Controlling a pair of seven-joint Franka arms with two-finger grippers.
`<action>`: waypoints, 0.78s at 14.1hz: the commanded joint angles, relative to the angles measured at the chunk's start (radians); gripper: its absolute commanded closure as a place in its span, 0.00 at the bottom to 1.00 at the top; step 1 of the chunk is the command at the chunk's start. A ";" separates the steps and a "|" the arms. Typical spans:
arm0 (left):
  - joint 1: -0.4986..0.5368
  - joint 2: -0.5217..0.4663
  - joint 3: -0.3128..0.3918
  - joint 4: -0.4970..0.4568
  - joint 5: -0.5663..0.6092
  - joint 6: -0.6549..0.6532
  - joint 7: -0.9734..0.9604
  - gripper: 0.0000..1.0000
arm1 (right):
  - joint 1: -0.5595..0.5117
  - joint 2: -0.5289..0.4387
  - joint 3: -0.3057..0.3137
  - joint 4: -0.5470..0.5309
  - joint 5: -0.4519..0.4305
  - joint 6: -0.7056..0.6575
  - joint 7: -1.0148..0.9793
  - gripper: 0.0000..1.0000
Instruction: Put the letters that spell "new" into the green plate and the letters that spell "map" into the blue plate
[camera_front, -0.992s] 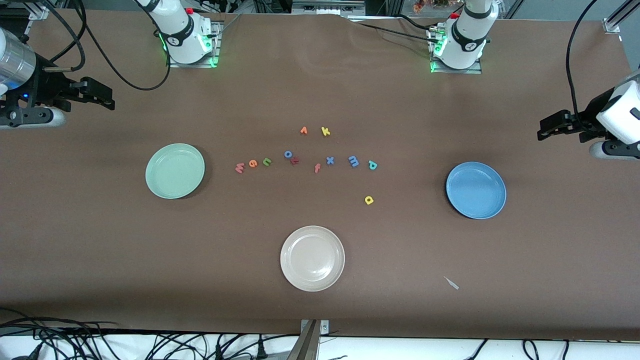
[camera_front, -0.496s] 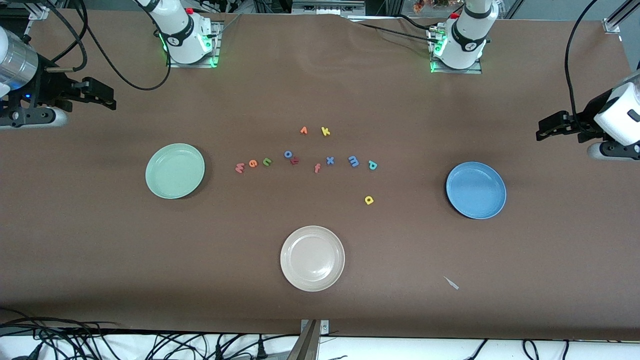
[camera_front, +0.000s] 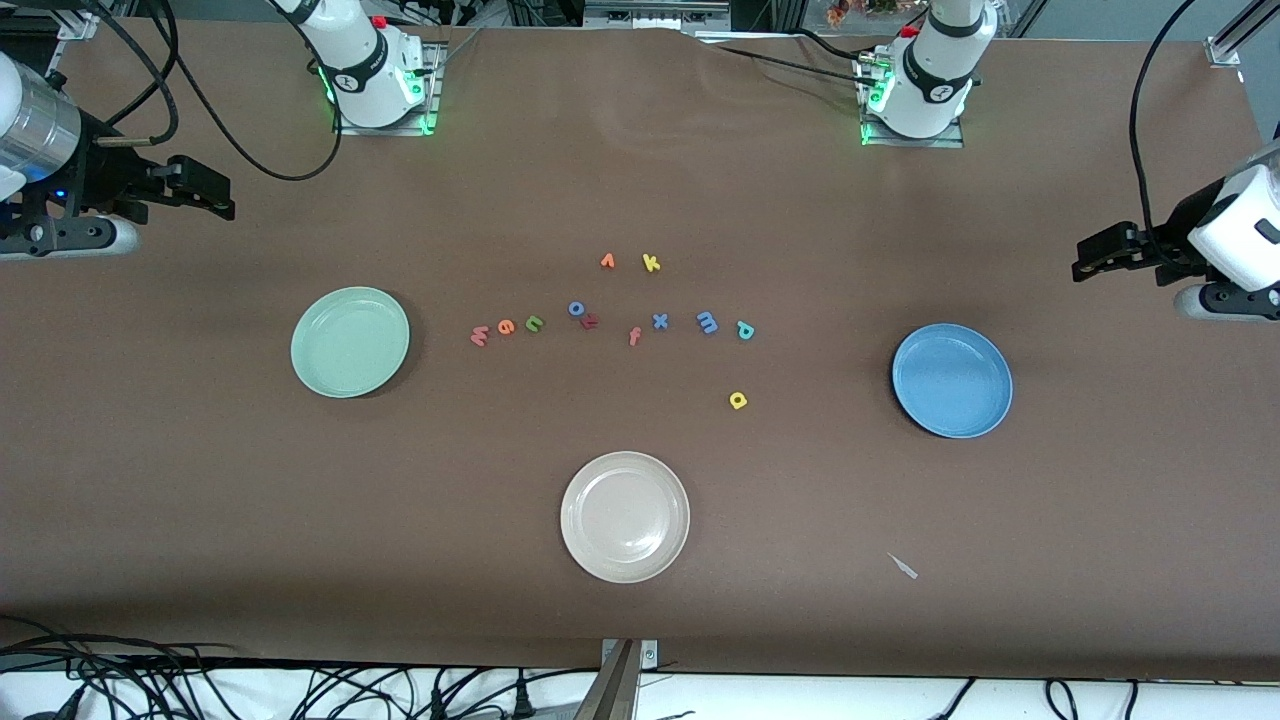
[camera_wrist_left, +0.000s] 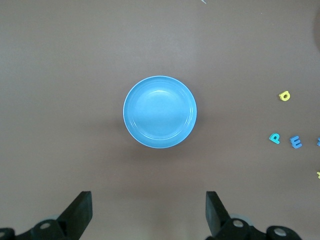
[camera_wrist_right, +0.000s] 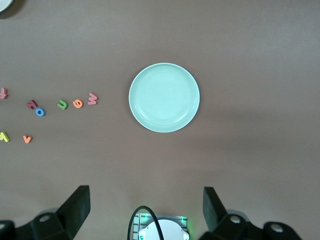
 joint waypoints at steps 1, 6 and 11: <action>0.008 -0.010 -0.010 -0.010 0.020 0.011 0.004 0.00 | -0.002 -0.015 0.004 -0.018 0.008 0.011 -0.010 0.00; 0.008 -0.010 -0.010 -0.010 0.020 0.013 0.002 0.00 | -0.002 -0.015 0.004 -0.019 0.008 0.011 -0.010 0.00; 0.008 -0.010 -0.010 -0.010 0.020 0.013 -0.003 0.00 | -0.002 -0.018 0.004 -0.032 0.008 0.022 -0.010 0.00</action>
